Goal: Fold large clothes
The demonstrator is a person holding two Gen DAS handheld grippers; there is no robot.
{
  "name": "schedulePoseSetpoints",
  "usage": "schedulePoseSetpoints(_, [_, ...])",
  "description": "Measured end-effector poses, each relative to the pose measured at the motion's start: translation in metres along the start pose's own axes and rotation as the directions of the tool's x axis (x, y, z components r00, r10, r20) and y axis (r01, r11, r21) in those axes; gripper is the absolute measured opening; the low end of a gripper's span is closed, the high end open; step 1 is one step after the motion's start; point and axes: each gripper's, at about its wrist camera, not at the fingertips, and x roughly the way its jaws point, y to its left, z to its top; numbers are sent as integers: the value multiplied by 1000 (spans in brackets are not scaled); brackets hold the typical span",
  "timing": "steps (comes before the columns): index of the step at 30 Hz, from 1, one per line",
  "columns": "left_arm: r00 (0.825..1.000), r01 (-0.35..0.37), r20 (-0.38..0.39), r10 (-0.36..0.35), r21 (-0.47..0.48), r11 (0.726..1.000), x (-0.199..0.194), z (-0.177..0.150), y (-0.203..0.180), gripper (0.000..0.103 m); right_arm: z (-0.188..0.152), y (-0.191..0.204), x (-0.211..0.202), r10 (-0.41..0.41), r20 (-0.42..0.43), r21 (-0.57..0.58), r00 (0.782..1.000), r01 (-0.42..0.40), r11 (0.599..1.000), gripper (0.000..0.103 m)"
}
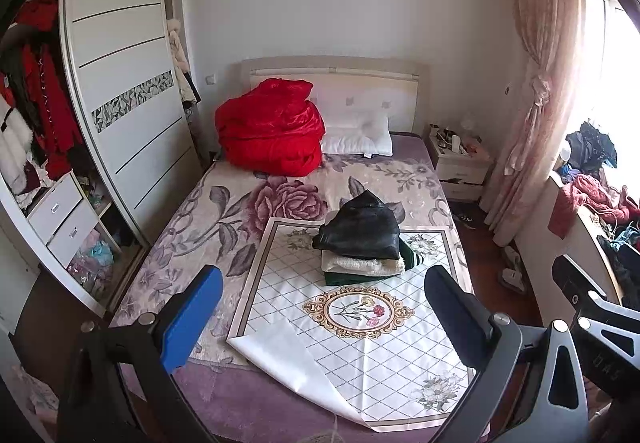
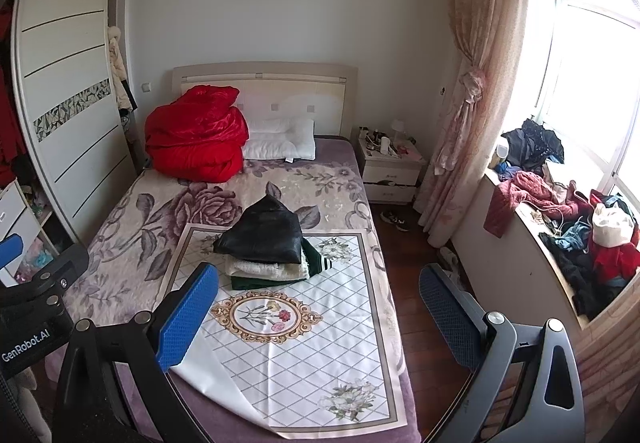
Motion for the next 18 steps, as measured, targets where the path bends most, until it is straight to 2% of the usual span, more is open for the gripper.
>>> schedulePoseSetpoints(18, [1000, -3, 8, 3, 3, 1000, -4, 2, -1, 103, -1, -3, -5, 3, 5, 4, 1000, -3, 1000, 102])
